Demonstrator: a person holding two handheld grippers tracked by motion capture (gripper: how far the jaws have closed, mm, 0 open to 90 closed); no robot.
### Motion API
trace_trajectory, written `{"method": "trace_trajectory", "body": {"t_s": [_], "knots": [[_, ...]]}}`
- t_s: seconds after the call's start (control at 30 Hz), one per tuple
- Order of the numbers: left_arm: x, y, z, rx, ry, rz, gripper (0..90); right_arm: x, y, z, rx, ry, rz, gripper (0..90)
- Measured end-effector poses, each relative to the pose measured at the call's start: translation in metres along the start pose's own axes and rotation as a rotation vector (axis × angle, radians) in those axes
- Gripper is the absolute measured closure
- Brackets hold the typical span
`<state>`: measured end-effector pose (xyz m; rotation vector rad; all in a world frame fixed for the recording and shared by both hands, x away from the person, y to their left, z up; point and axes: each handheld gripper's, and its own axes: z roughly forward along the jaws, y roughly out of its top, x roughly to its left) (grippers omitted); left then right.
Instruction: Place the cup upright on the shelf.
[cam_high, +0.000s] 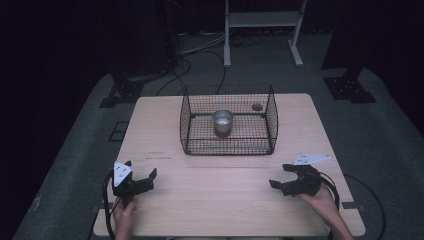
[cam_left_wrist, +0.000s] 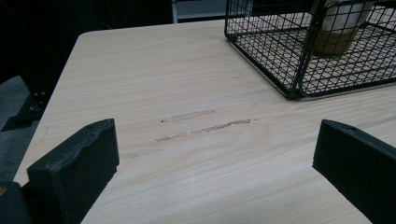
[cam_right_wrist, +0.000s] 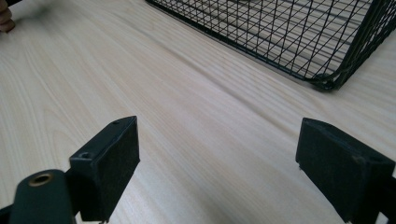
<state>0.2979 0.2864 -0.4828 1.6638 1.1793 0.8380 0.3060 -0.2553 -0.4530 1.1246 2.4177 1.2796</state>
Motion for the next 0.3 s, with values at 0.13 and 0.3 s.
{"method": "trace_trajectory", "body": {"t_s": [0.13,0.3], "knots": [[0.0,0.0,0.0,-0.001,0.0,-0.001,0.0,0.003,-0.006,-0.001,-0.012,-0.012,0.0,12.9],[0.0,0.0,0.0,-0.003,0.002,-0.001,0.0,0.011,-0.016,-0.003,-0.058,-0.045,0.003,12.8]]}}
